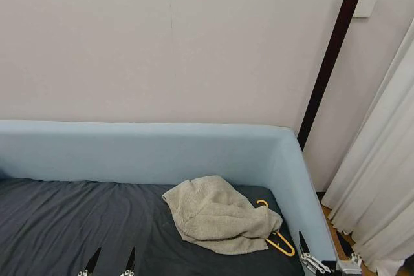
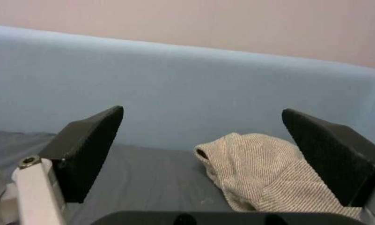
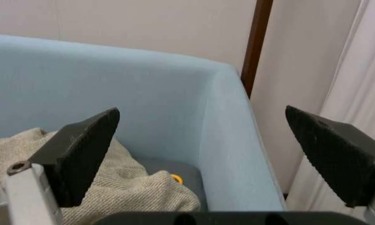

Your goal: Pick up the clothes from the sofa and hang them on the clothes hanger.

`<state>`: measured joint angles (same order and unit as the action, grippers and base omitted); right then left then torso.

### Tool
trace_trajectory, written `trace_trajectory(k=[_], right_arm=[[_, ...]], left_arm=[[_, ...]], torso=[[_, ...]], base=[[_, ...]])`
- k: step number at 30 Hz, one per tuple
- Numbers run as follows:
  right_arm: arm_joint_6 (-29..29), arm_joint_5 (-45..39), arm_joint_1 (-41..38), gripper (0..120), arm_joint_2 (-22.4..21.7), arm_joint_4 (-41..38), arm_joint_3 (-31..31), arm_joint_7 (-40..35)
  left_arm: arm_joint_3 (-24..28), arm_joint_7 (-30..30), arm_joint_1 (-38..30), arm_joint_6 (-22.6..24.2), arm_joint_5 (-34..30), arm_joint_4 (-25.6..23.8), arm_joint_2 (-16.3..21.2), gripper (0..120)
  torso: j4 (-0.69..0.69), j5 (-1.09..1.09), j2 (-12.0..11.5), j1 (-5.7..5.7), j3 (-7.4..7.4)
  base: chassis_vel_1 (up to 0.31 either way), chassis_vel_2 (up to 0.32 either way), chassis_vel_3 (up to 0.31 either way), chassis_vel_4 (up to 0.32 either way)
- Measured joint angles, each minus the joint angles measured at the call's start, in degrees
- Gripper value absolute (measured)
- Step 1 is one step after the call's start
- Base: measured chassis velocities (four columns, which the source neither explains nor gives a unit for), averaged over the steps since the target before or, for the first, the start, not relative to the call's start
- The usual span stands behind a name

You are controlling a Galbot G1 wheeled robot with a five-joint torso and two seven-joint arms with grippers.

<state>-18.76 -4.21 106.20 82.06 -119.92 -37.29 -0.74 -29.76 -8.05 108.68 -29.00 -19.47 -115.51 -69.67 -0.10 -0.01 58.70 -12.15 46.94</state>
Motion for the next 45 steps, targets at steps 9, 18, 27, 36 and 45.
trace_trajectory(k=[9,18,27,36,45], right_arm=[[0.64,-0.33,-0.05,100,0.02,-0.13,0.09,0.00],[1.12,-1.12,-0.37,100,-0.82,0.45,0.03,0.01],[1.88,-1.19,0.27,100,-1.70,0.25,1.20,0.05],[5.95,-6.90,0.10,100,-8.47,-0.30,2.13,-0.18],[16.03,-24.01,-8.08,100,-24.57,0.74,4.97,-0.52]], left_arm=[[1.02,-0.92,-0.74,-0.02,1.42,1.08,-1.82,100],[0.76,-1.00,-0.97,-0.02,1.49,1.24,-1.15,100],[1.27,-1.67,-1.28,-0.51,3.03,1.99,-1.54,100],[2.17,-1.97,-1.71,-0.78,2.80,3.36,-0.63,100],[3.67,-1.73,-1.36,-0.85,2.51,4.70,0.37,100]], torso=[[0.01,0.00,0.00,0.00,0.00],[0.01,0.01,0.00,0.00,0.00],[0.01,0.01,0.00,0.00,0.00],[0.00,0.01,0.00,0.00,0.00],[0.01,0.03,0.00,0.00,0.00]], base=[[0.000,0.000,0.000,0.000],[0.000,0.000,0.000,0.000],[0.000,0.000,0.000,0.000],[0.000,0.000,0.000,0.000],[0.000,0.000,0.000,0.000]])
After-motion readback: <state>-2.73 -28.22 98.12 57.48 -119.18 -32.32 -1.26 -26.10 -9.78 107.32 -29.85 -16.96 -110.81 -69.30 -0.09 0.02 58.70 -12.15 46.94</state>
